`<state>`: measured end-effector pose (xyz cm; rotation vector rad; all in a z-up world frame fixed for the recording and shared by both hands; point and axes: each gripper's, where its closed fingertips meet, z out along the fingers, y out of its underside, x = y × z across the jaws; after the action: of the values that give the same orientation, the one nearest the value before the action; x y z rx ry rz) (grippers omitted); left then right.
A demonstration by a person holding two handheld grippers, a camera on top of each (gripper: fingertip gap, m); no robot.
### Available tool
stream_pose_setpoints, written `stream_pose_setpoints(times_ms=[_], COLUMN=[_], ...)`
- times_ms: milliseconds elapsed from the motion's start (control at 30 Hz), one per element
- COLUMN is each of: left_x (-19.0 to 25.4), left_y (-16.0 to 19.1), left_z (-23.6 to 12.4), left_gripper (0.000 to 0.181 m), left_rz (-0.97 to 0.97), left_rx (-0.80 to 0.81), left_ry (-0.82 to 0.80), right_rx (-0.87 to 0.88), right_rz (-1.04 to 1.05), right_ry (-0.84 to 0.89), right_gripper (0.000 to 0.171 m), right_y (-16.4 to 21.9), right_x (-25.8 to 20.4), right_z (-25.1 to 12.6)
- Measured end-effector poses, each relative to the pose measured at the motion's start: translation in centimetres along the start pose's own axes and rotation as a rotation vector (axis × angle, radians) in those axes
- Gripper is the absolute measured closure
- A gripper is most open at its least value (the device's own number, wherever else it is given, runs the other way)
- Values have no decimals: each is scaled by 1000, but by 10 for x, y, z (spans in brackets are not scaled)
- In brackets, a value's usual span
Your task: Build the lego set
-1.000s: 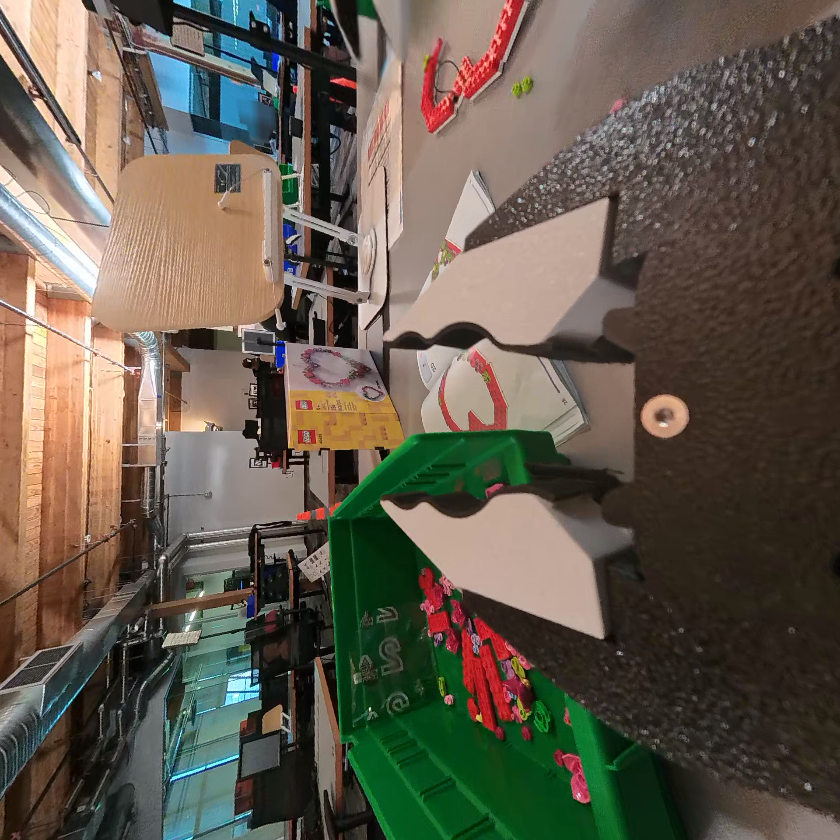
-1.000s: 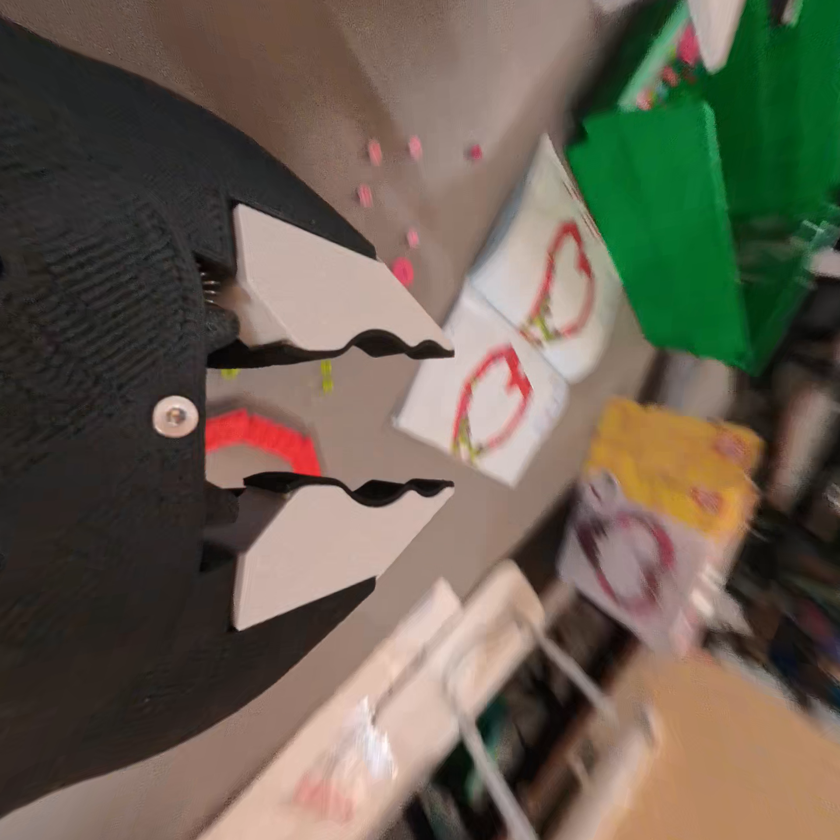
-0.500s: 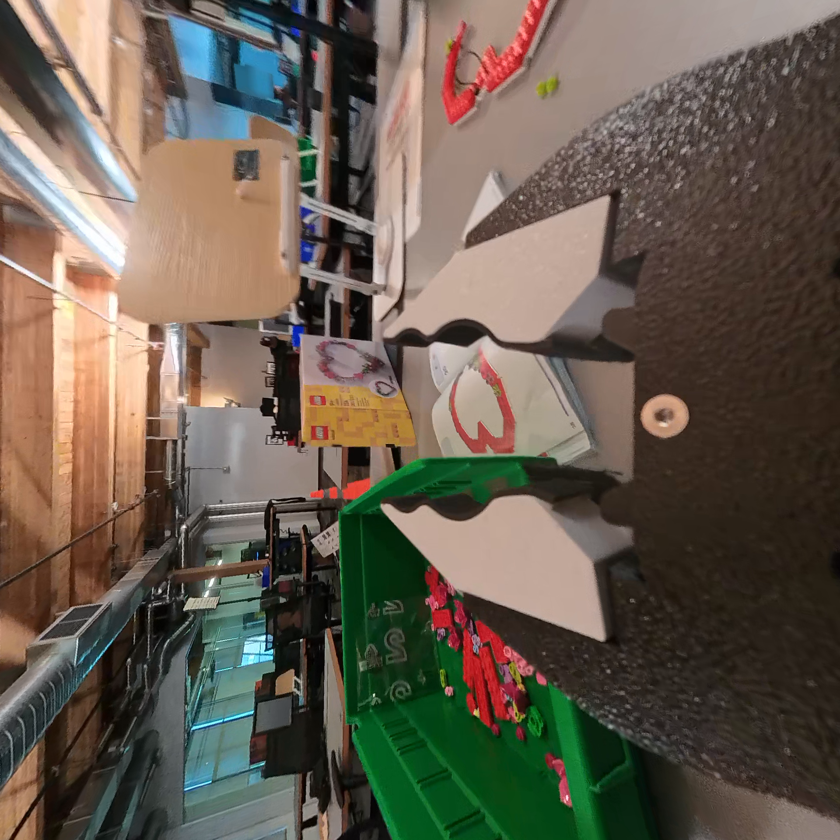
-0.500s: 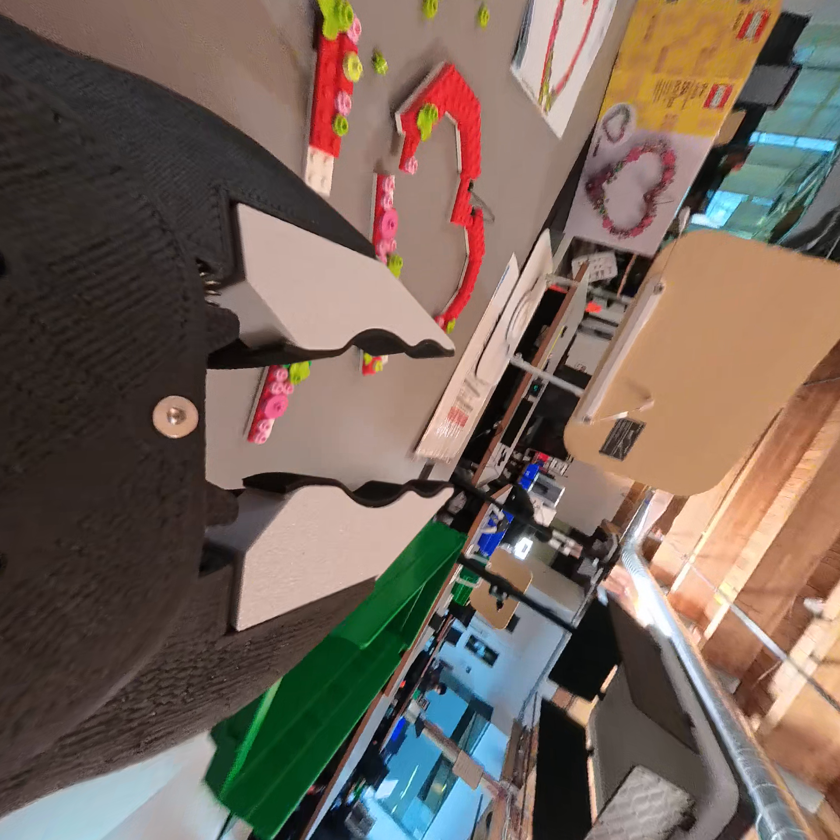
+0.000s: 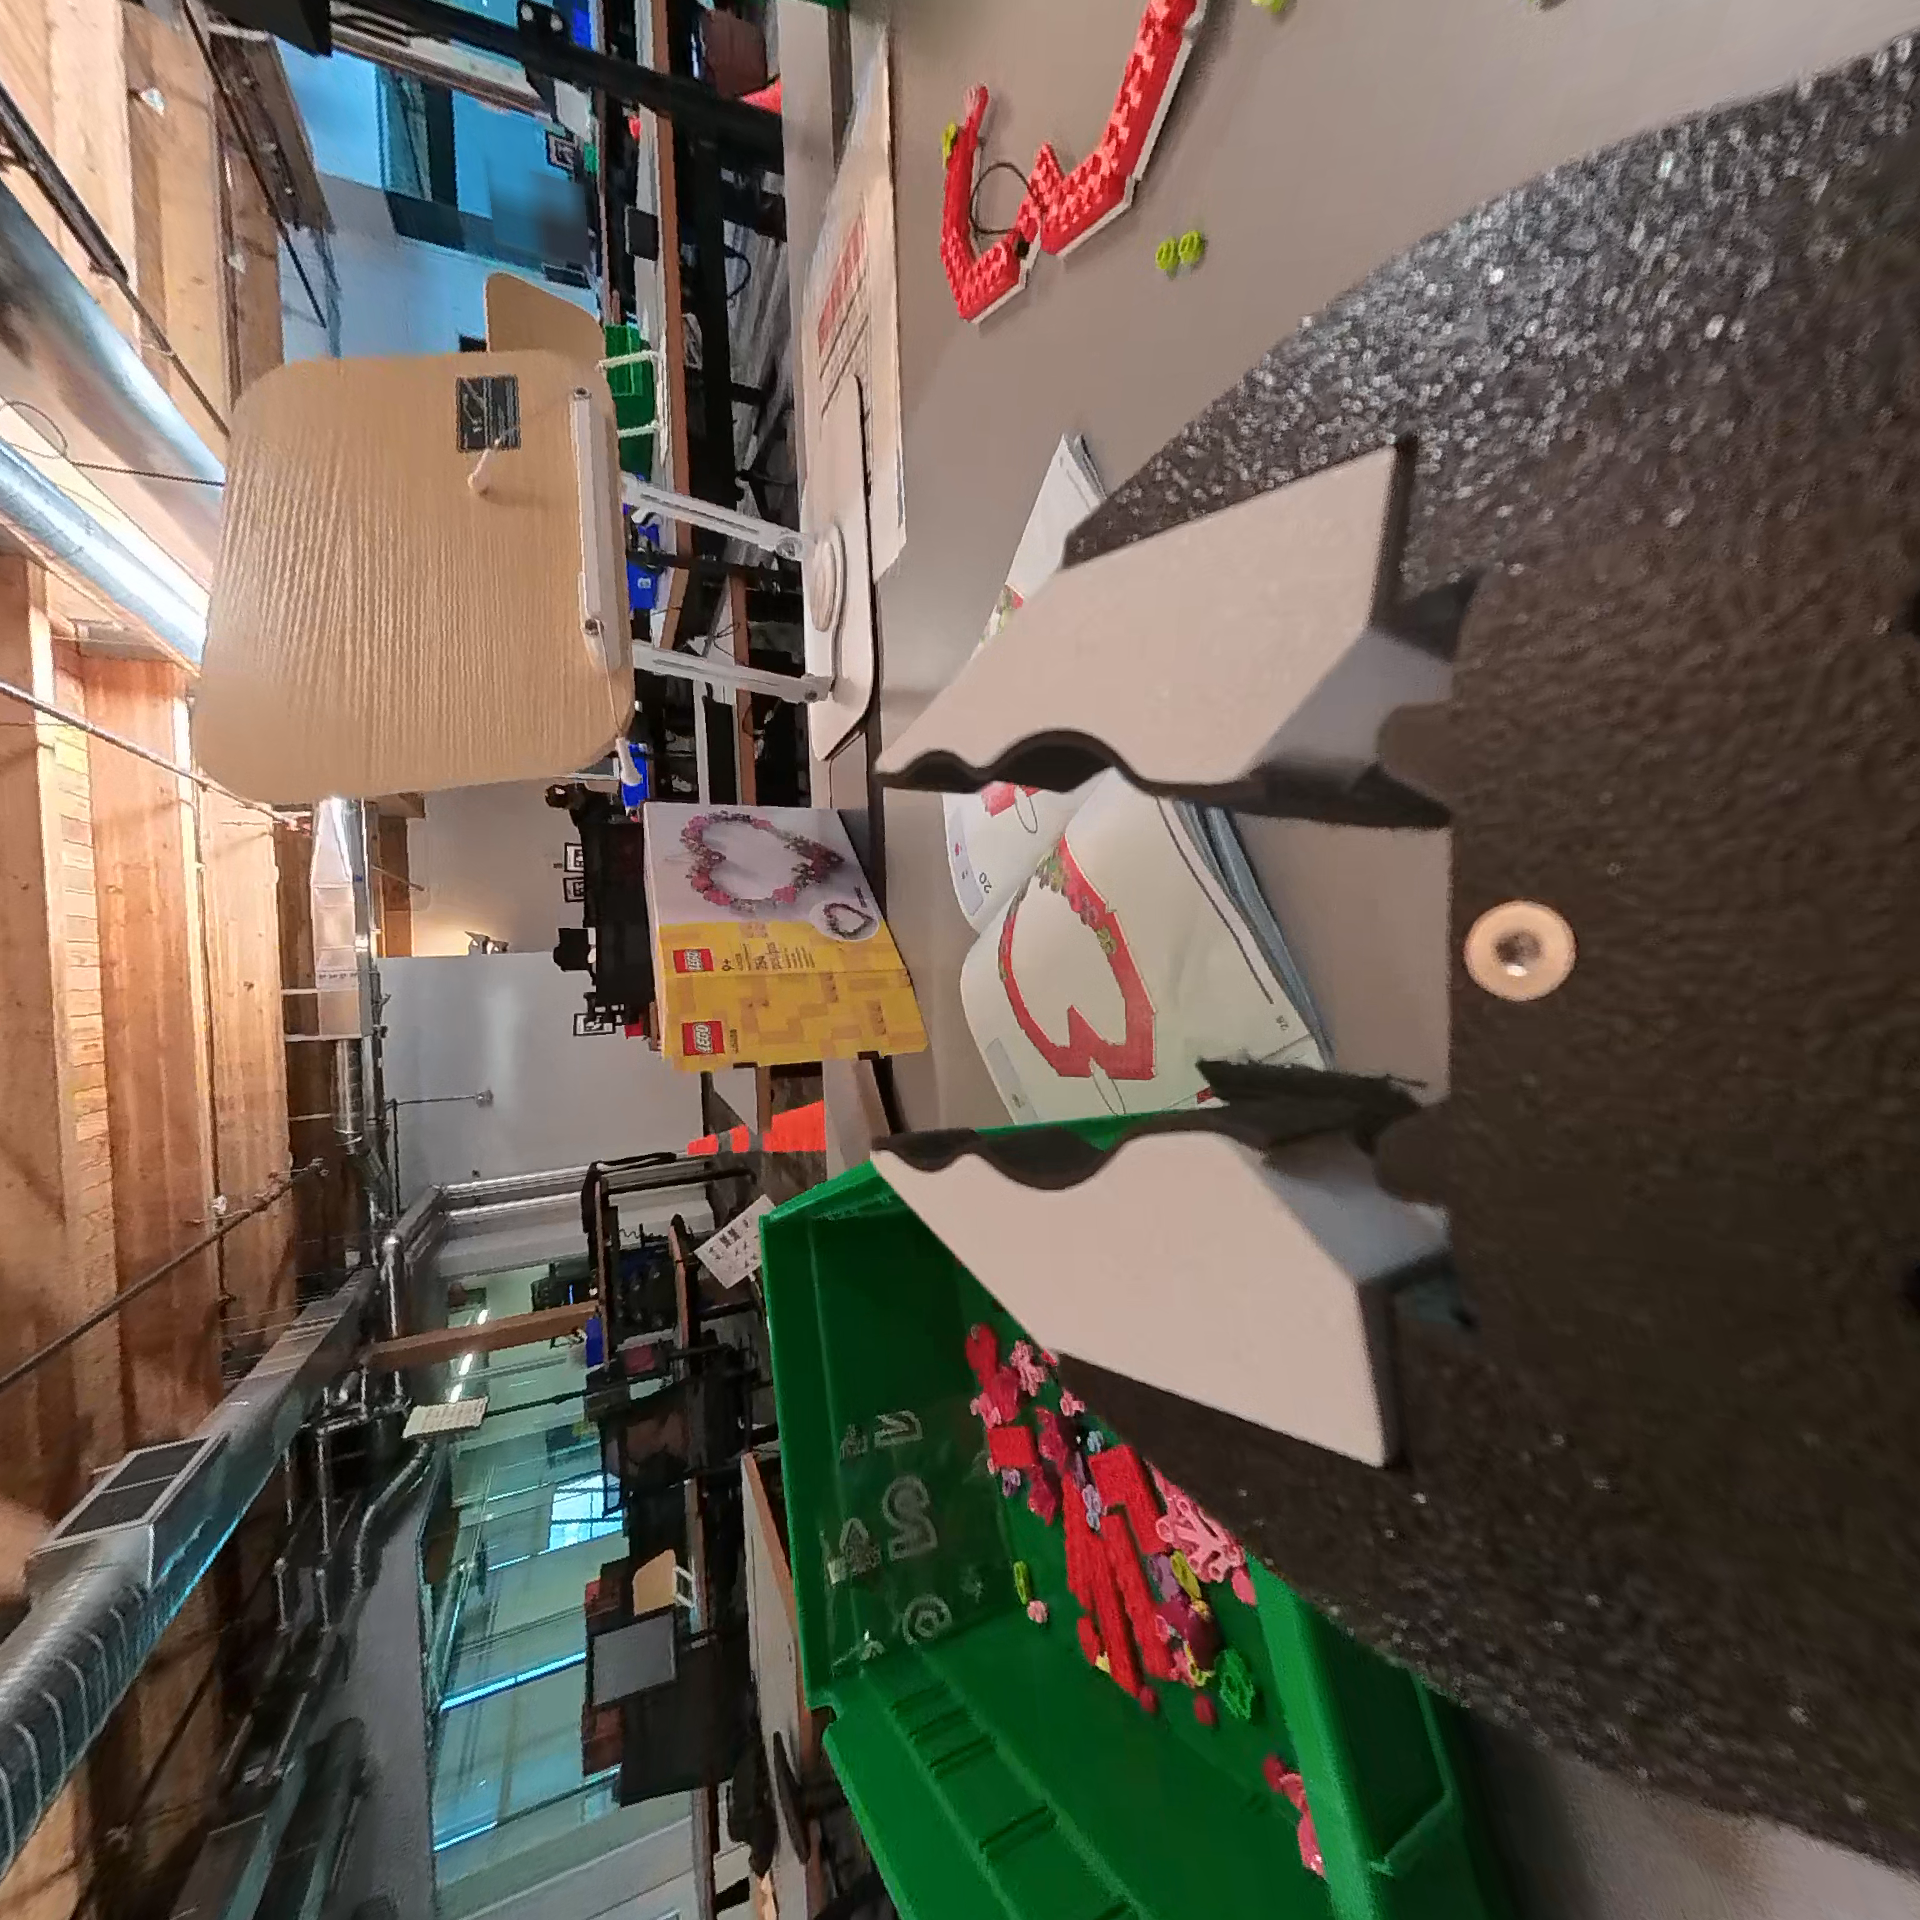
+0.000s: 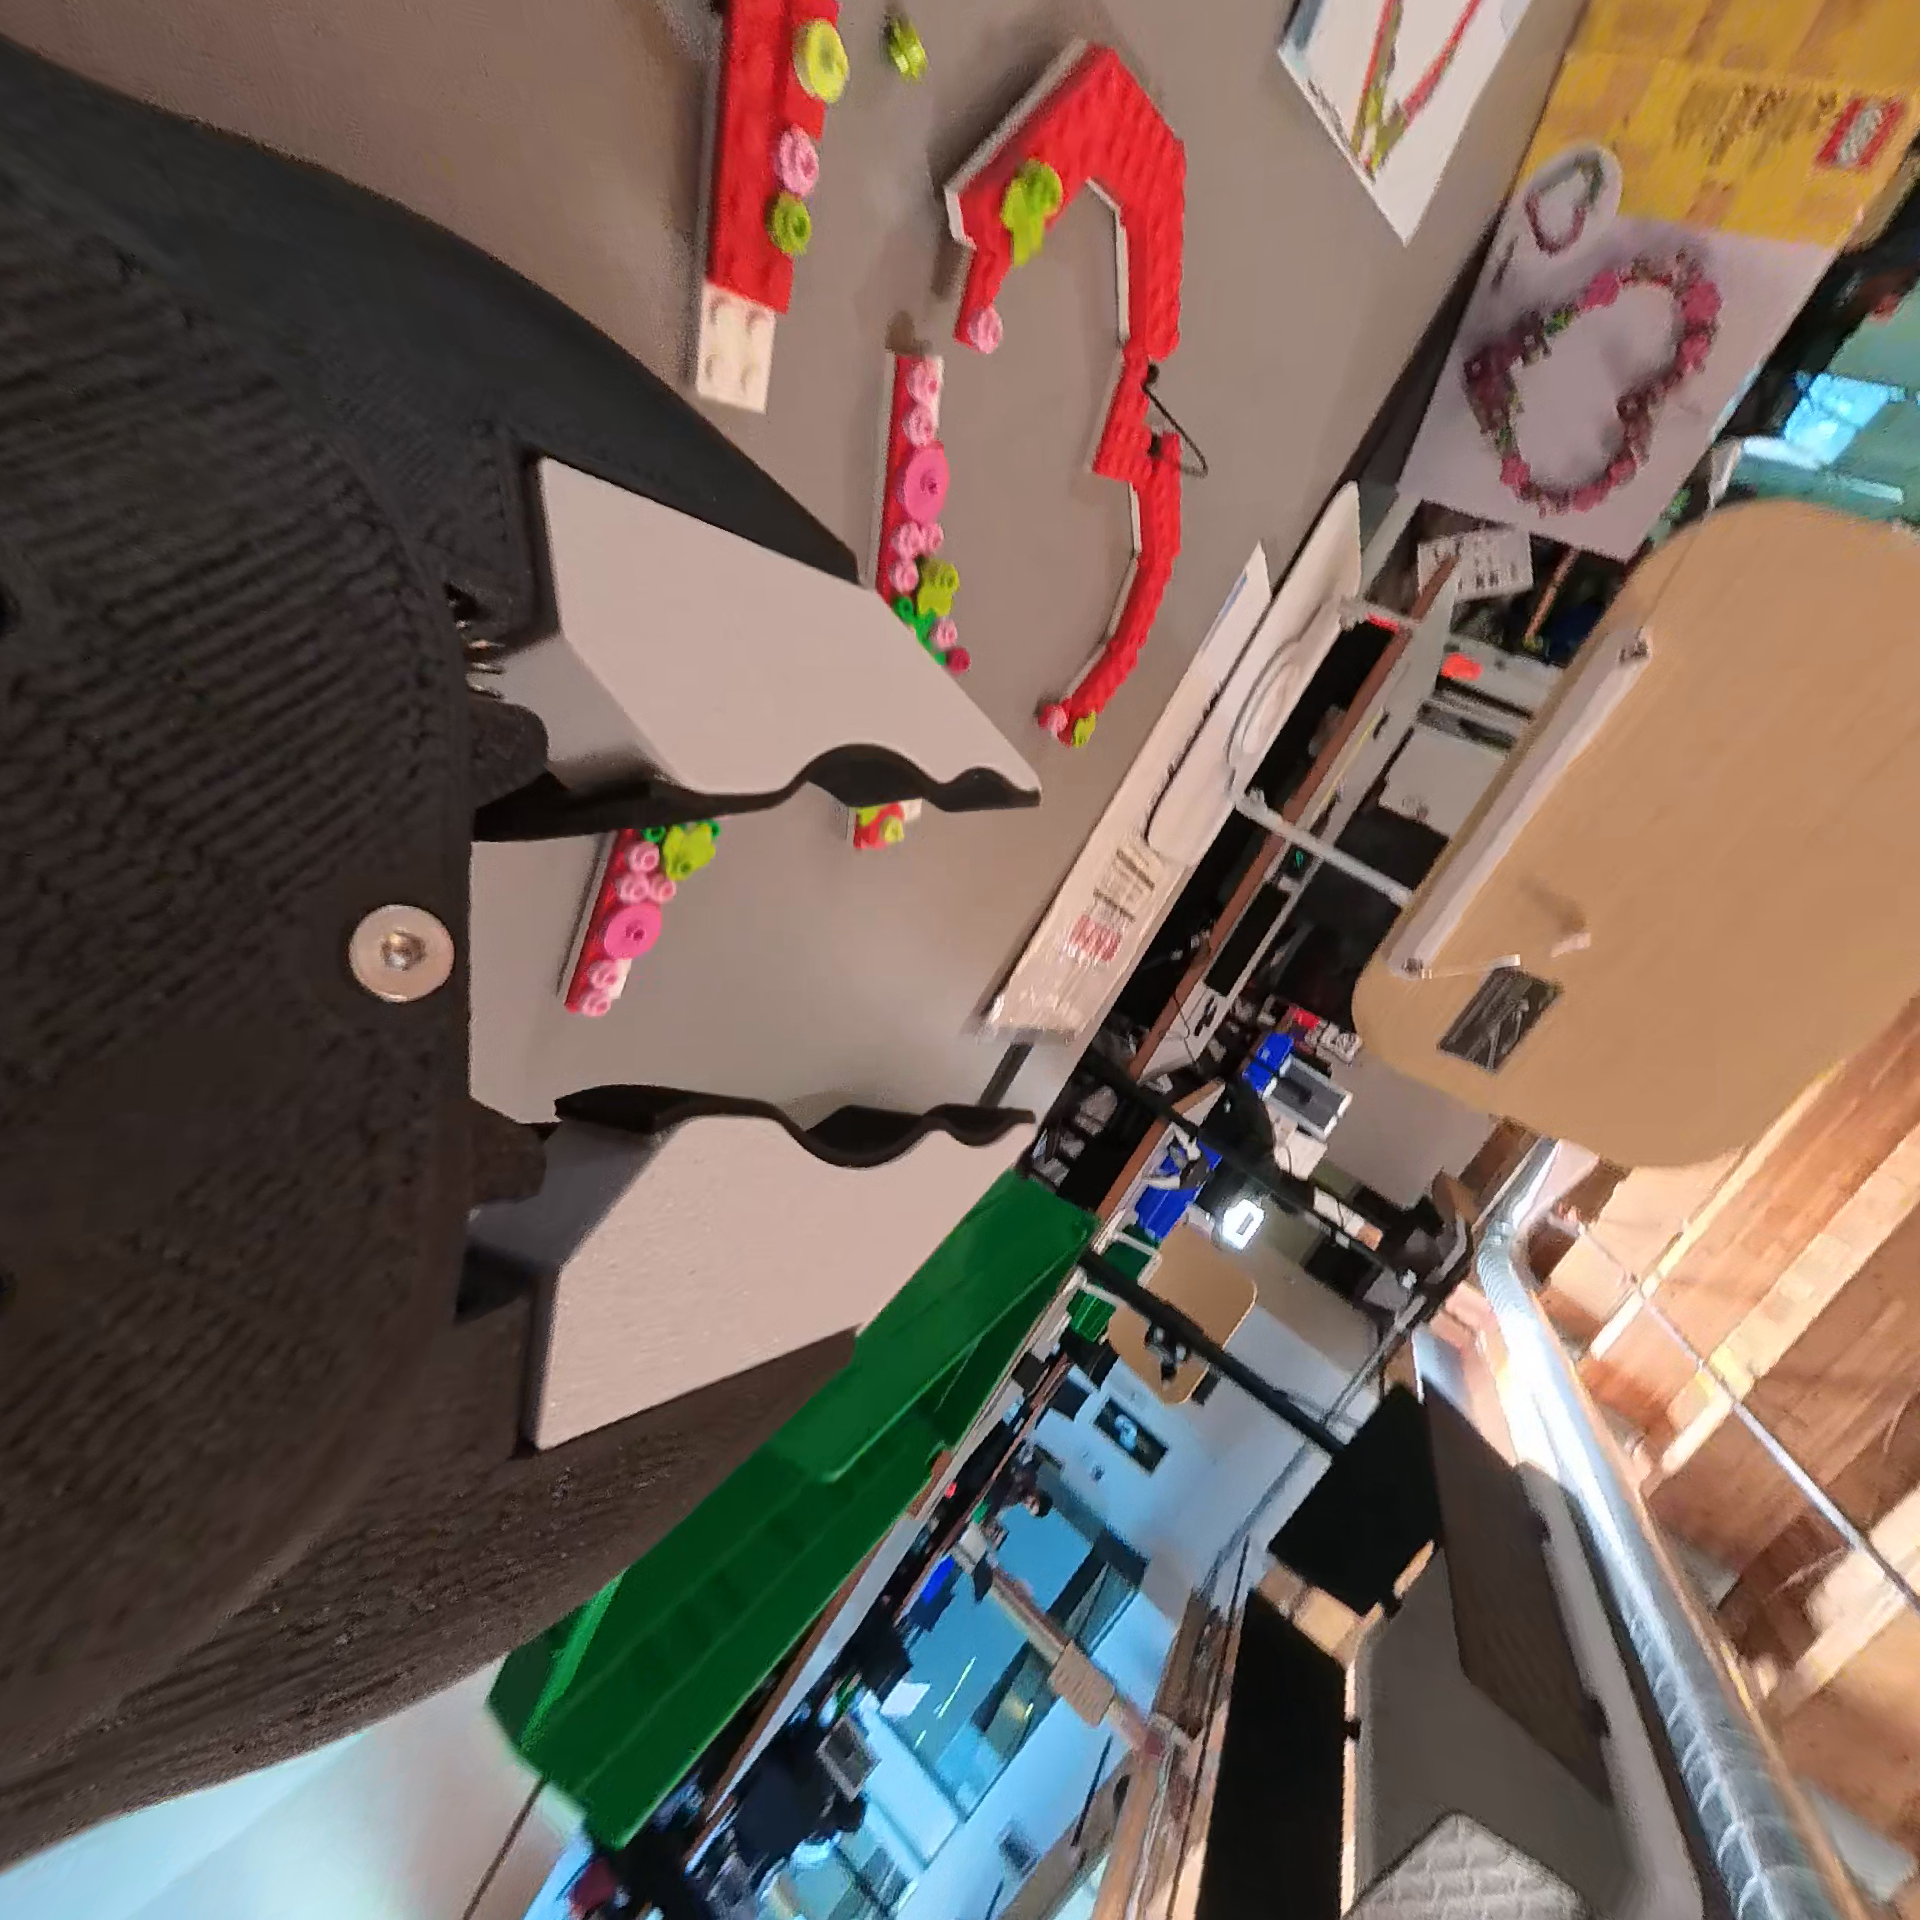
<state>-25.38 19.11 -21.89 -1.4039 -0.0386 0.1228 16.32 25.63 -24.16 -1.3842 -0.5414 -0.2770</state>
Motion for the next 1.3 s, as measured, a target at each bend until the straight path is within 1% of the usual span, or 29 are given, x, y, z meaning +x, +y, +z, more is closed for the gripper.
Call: stream_pose_setpoints(times_ms=[100,200,267,367,433,500,567,633,700,800,1100,1200,1300], left_x=[-3,15,22,25,25,25,25,29,33,29,9,7,9], left_y=[-5,-3,-4,-9,-12,-16,-20,-22,-15,-6,1,-1,-5], left_z=[5,11,10,5,3,1,-2,-2,2,6,6,5,4], left_gripper=[120,119,119,120,120,122,121,121,120,118,118,119,122], left_rz=[-19,-82,-59,-27,-39,-80,-159,-265,-327,-391,-544,-534,-441], left_rx=[26,17,17,33,45,65,93,111,80,33,24,35,49], left_ry=[-17,67,88,91,93,96,89,124,153,153,114,102,84], right_rx=[-2,5,17,19,-2,6,20,16,6,-1,33,55,93], right_rz=[6,-38,-73,-137,-223,-308,-347,-334,-324,-334,-257,-240,-213], right_ry=[77,124,144,108,78,45,41,64,71,59,60,45,36], right_gripper=[116,119,120,125,138,144,147,147,146,146,146,145,144], right_y=[0,-2,-5,-5,-1,-3,-5,-5,-3,-2,-7,-10,-17], right_x=[17,23,24,15,5,-9,-13,-8,-5,-8,-3,-5,-5], right_z=[-4,-7,-10,-9,-7,-7,-7,-7,-7,-6,-10,-12,-16])
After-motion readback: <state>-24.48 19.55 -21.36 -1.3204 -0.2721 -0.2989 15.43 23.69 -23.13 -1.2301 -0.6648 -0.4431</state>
